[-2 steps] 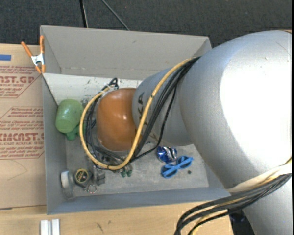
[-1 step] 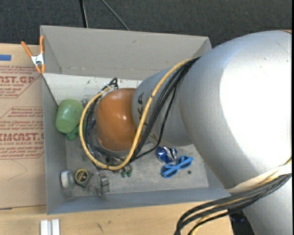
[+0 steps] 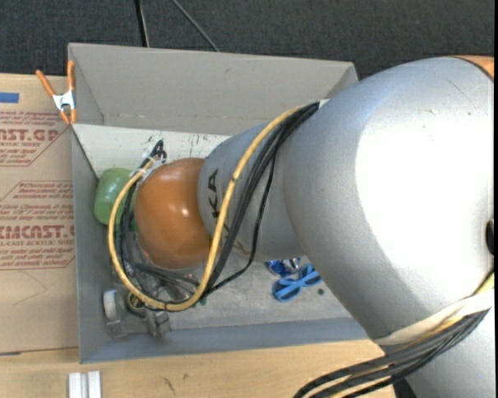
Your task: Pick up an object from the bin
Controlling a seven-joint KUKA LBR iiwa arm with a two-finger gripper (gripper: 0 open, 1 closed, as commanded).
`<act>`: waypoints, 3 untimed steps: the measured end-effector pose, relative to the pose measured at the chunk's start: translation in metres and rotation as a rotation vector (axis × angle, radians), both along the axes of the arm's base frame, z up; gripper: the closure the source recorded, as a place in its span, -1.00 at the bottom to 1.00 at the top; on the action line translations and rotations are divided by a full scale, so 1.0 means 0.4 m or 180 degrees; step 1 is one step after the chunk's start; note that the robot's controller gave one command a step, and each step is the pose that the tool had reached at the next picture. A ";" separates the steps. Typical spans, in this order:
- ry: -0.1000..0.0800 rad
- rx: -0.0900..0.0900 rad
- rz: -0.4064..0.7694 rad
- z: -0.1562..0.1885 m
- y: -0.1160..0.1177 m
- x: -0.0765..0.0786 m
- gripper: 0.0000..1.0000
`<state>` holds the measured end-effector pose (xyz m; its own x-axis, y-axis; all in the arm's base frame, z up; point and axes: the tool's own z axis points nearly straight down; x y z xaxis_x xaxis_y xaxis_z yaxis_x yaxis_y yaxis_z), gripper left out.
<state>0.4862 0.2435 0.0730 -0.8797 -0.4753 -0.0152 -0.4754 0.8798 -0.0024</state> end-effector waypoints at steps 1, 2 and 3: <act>0.0035 -0.0019 0.0805 0.000 -0.040 0.028 -1.00; 0.0039 -0.0020 0.0805 0.000 -0.040 0.027 1.00; 0.0007 -0.0017 0.1267 0.380 -0.077 0.054 1.00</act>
Offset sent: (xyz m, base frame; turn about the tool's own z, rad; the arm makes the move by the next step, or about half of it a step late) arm 0.0106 -0.0160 0.0002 -0.2538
